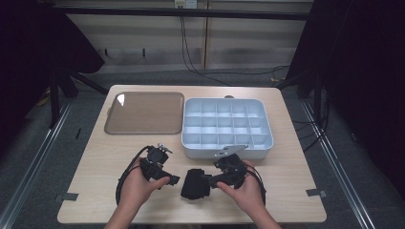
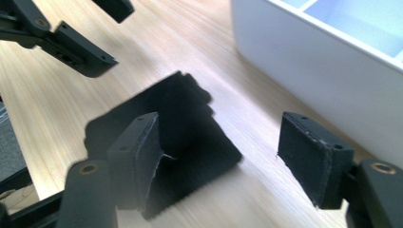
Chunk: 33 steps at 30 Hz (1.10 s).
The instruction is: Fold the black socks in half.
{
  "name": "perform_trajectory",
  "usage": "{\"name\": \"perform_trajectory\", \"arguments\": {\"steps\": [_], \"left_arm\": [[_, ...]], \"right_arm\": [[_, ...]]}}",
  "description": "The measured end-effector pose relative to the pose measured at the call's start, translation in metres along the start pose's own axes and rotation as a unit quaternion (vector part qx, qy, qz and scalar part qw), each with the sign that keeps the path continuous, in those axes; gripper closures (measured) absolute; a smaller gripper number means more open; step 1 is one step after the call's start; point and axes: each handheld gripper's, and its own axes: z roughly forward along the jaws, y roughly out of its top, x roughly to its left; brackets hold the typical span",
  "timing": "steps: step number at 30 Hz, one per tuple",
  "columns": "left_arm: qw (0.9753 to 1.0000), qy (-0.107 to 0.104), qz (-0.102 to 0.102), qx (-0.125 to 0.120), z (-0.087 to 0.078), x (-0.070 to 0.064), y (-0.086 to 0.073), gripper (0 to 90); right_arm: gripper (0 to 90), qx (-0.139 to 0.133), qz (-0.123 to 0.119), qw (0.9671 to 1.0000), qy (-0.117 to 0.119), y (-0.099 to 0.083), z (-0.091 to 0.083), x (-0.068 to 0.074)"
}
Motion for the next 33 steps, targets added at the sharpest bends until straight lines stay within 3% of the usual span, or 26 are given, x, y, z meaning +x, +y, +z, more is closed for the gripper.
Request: {"name": "perform_trajectory", "arguments": {"steps": [3,11,20,25,28,33], "left_arm": [[1.0000,0.002,0.005,-0.002,0.003,0.002,-0.002,22.0],[1.0000,0.005,-0.001,-0.005,0.008,0.011,-0.013,22.0],[0.9999,0.008,0.000,-0.014,0.007,0.016,-0.018,22.0],[0.9998,0.010,0.000,-0.015,0.010,0.018,-0.022,22.0],[0.9998,0.012,0.000,-0.014,0.011,0.018,-0.023,22.0],[0.9997,0.018,0.002,-0.020,0.010,0.019,-0.024,22.0]], "right_arm": [[28.2,0.008,-0.004,0.9999,0.006,0.000,0.009,0.004],[26.8,0.017,0.016,0.9995,0.022,-0.005,0.021,0.005],[27.6,0.043,0.009,0.9989,0.017,-0.010,0.032,0.005],[28.3,0.044,0.024,0.9981,0.034,-0.014,0.035,0.000],[28.6,0.048,0.048,0.9964,0.051,-0.017,0.038,-0.003],[37.5,0.052,0.038,0.9960,0.063,-0.017,0.039,-0.002]]}}
